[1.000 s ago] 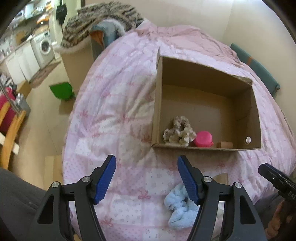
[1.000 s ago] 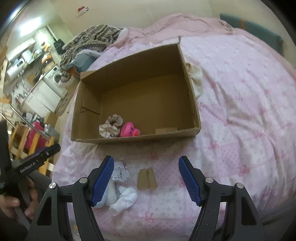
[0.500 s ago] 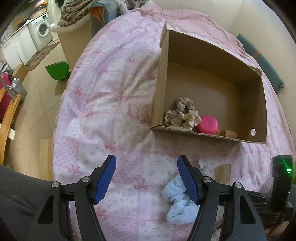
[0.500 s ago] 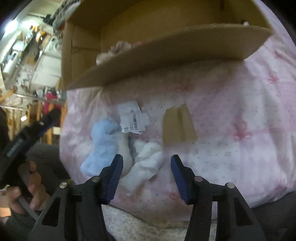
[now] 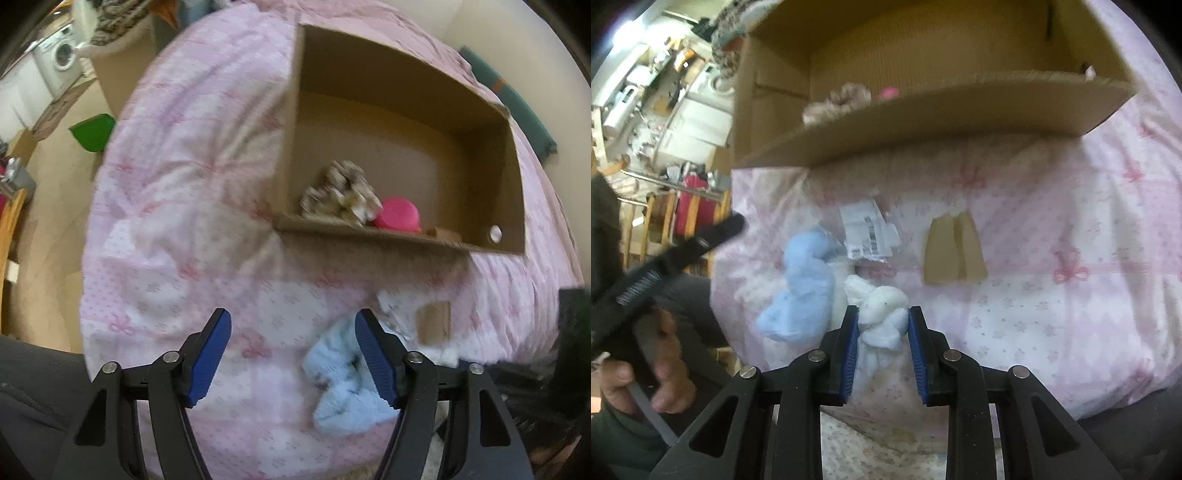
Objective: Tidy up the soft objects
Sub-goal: 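Grasp the light-blue scrunchie with the left tool while the right tool grasps the white sock, then carry the blue scrunchie in the left tool over the box while the right tool carries the sock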
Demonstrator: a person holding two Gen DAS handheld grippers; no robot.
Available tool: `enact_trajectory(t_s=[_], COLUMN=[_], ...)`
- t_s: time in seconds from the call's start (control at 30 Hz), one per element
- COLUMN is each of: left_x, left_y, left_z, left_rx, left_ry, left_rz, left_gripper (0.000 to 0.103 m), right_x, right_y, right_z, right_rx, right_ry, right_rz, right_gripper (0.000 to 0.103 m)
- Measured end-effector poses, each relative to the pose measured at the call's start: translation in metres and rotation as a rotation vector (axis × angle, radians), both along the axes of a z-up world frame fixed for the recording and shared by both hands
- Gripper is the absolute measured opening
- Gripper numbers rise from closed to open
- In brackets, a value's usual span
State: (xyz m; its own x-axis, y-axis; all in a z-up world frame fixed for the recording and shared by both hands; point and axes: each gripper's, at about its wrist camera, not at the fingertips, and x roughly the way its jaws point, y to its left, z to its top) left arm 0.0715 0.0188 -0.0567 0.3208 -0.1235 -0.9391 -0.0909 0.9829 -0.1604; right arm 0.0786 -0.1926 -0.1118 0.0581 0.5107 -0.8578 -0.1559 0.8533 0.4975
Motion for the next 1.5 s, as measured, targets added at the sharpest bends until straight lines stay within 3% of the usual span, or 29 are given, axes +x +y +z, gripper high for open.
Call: enact_trajectory(t_s=[0.13, 0.2, 0.3, 0.43, 0.47, 0.6, 0.63, 0.7, 0.73, 0.9, 1.2, 1.4, 1.5], left_x=[-0.003, -0.003, -0.004, -0.004, -0.004, -0.006, -0.007, -0.008, -0.009, -0.021, -0.012, -0.010, -0.011], left_y=[-0.019, -0.033, -0.046, -0.055, -0.058, -0.067, -0.068, -0.068, -0.068, -0.052, -0.012, -0.001, 0.000], left_z=[-0.012, -0.026, -0.046, -0.056, -0.057, -0.060, -0.060, -0.057, -0.054, -0.031, -0.004, 0.001, 0.007], left_rx=[-0.115, -0.171, -0.146, -0.058, -0.051, -0.072, -0.070, -0.082, -0.095, -0.044, 0.037, 0.089, 0.150], left_ry=[0.072, 0.152, 0.238, 0.238, 0.229, 0.247, 0.246, 0.248, 0.248, 0.193, 0.068, 0.003, -0.038], left_rz=[-0.078, -0.133, -0.163, -0.172, -0.185, -0.236, -0.240, -0.254, -0.264, -0.261, -0.071, 0.007, 0.028], left_gripper=[0.079, 0.081, 0.081, 0.081, 0.078, 0.047, 0.046, 0.030, 0.028, 0.025, 0.025, 0.025, 0.025], right_x=[0.000, 0.003, 0.008, 0.010, 0.009, 0.008, 0.009, 0.008, 0.009, 0.008, 0.005, 0.003, 0.002], right_y=[-0.020, -0.032, -0.043, -0.037, -0.036, -0.037, -0.036, -0.037, -0.037, -0.036, -0.031, -0.032, -0.030], right_z=[0.022, 0.025, 0.026, 0.023, 0.023, 0.023, 0.023, 0.023, 0.022, 0.023, 0.026, 0.029, 0.033], right_rx=[0.015, 0.016, 0.029, 0.029, 0.026, 0.024, 0.023, 0.021, 0.020, 0.023, 0.019, 0.019, 0.026], right_ry=[-0.088, -0.100, -0.097, -0.098, -0.100, -0.101, -0.100, -0.099, -0.098, -0.105, -0.125, -0.140, -0.159], right_rz=[-0.096, -0.156, -0.215, -0.214, -0.210, -0.202, -0.202, -0.201, -0.200, -0.204, -0.174, -0.178, -0.173], right_gripper=[0.028, 0.028, 0.028, 0.028, 0.028, 0.028, 0.028, 0.028, 0.028, 0.028, 0.028, 0.028, 0.028])
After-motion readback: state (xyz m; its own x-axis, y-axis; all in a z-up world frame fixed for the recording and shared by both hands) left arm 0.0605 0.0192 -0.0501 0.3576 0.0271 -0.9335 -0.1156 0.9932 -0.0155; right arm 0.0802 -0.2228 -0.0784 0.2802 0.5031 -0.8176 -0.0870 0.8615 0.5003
